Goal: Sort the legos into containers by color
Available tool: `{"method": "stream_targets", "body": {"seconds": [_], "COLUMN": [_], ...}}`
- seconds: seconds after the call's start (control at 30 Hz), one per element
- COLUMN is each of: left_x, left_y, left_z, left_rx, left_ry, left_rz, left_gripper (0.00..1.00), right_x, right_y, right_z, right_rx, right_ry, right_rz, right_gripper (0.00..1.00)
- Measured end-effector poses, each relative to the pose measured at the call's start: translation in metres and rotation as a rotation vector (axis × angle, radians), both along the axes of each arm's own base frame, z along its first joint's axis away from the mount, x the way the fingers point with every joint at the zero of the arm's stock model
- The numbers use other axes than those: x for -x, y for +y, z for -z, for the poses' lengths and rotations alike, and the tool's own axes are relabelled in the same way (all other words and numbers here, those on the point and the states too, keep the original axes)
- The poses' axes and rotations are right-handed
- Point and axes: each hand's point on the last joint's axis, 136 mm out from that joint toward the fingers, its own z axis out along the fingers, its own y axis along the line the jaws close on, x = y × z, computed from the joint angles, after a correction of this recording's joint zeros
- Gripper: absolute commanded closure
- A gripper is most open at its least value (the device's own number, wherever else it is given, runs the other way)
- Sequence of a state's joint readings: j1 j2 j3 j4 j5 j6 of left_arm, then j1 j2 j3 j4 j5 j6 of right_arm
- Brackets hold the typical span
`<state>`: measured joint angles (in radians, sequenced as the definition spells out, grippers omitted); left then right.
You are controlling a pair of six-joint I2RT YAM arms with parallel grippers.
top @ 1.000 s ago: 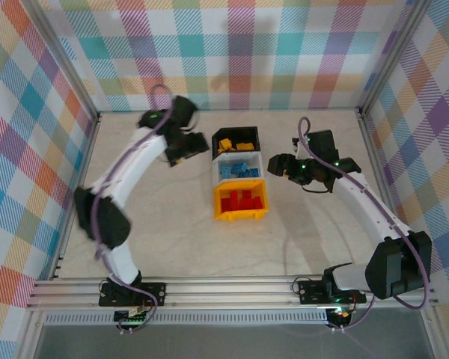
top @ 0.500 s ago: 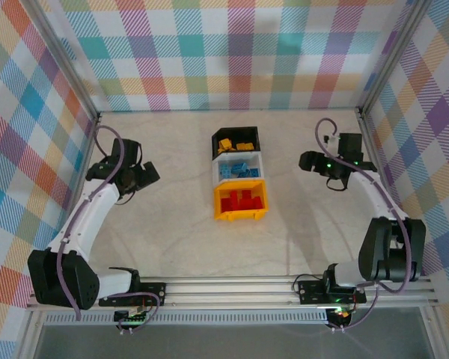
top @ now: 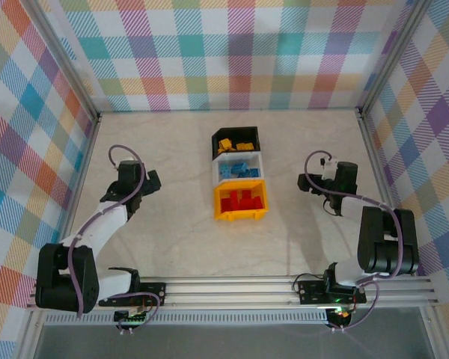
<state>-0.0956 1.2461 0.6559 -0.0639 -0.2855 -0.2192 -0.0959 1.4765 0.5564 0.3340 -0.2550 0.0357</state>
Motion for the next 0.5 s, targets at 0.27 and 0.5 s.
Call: {"method": "stream_targets", "body": {"seconds": [0.27,0.5], "left_x": [-0.025,-0.048], "left_y": [-0.011,-0.030], "left_z": [0.046,0.049], "left_rx": [-0.083,-0.073], "left_ry": [0.001,-0.081], "left_rz": [0.139,0.258], "left_gripper": [0.00,0.00], "right_x": [-0.016,-0.016], "right_y": [0.005,0.009], "right_z": [-0.021,-0.011], "right_rx": [-0.010,-0.023], "right_ry": [-0.127,-0.106], "right_rz": [-0.032,-0.058], "right_gripper": [0.13,0.13]}}
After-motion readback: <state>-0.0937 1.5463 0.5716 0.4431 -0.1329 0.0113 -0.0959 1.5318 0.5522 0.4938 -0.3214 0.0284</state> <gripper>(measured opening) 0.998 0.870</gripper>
